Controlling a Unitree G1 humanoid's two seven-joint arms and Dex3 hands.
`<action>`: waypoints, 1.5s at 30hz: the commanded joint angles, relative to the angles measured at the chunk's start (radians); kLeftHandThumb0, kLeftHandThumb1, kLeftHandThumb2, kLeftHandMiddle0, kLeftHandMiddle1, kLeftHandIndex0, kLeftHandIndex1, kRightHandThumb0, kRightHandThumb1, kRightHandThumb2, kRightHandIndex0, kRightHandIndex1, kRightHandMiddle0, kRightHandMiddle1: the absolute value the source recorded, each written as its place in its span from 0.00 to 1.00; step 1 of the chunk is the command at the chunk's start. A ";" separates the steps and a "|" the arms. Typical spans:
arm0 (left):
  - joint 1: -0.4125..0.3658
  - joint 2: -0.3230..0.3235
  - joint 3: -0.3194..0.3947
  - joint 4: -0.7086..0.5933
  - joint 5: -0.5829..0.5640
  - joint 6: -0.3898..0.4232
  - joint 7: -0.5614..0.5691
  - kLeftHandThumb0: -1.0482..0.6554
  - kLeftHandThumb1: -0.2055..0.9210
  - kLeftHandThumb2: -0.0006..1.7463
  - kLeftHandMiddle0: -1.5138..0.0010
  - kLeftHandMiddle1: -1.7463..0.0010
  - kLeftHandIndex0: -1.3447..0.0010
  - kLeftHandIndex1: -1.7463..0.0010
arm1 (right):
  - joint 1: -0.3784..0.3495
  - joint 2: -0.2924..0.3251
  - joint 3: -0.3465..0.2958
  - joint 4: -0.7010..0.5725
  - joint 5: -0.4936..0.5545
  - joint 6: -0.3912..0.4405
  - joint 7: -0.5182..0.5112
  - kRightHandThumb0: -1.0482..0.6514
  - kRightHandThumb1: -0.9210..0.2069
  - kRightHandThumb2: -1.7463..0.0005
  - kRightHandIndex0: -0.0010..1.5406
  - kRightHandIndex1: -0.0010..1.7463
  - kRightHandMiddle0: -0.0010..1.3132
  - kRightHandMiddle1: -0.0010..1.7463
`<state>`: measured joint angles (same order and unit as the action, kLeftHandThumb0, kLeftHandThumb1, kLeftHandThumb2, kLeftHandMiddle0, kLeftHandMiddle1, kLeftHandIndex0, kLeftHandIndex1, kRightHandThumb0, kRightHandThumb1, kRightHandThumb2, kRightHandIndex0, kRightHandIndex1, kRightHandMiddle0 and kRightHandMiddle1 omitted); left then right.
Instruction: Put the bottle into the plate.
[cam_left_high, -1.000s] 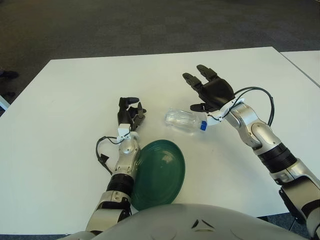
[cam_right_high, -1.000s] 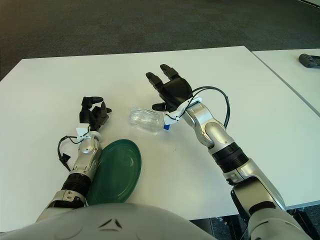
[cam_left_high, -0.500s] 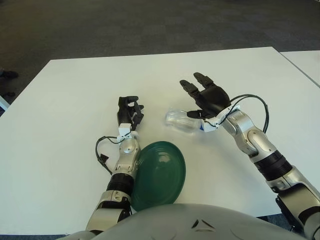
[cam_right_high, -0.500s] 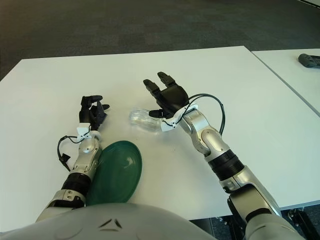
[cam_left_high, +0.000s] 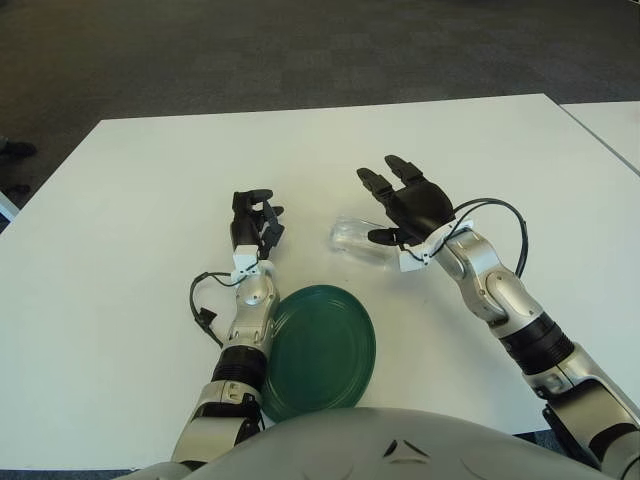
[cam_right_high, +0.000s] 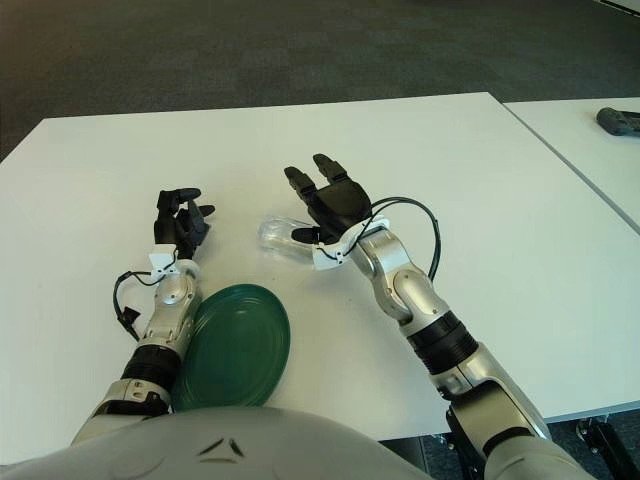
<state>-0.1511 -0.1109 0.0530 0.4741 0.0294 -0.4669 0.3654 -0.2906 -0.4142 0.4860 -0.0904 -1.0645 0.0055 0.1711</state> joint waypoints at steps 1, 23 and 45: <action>-0.003 -0.010 0.013 -0.014 -0.008 0.002 -0.009 0.20 1.00 0.51 0.64 0.38 0.82 0.17 | 0.006 0.008 0.005 -0.026 -0.018 0.010 0.010 0.00 0.00 0.51 0.02 0.00 0.00 0.00; 0.024 -0.022 0.007 -0.080 -0.009 0.045 -0.034 0.22 1.00 0.51 0.61 0.33 0.74 0.19 | 0.112 0.021 0.022 -0.128 -0.039 0.029 0.032 0.00 0.00 0.48 0.02 0.00 0.01 0.01; 0.120 -0.048 -0.050 -0.278 -0.006 0.135 -0.038 0.23 1.00 0.51 0.61 0.30 0.73 0.19 | 0.178 0.016 0.011 -0.103 0.006 -0.078 -0.118 0.00 0.00 0.50 0.12 0.01 0.02 0.12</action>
<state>-0.0469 -0.1168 0.0150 0.2324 0.0187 -0.3474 0.3296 -0.1246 -0.3924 0.5113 -0.1952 -1.0732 -0.0590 0.0744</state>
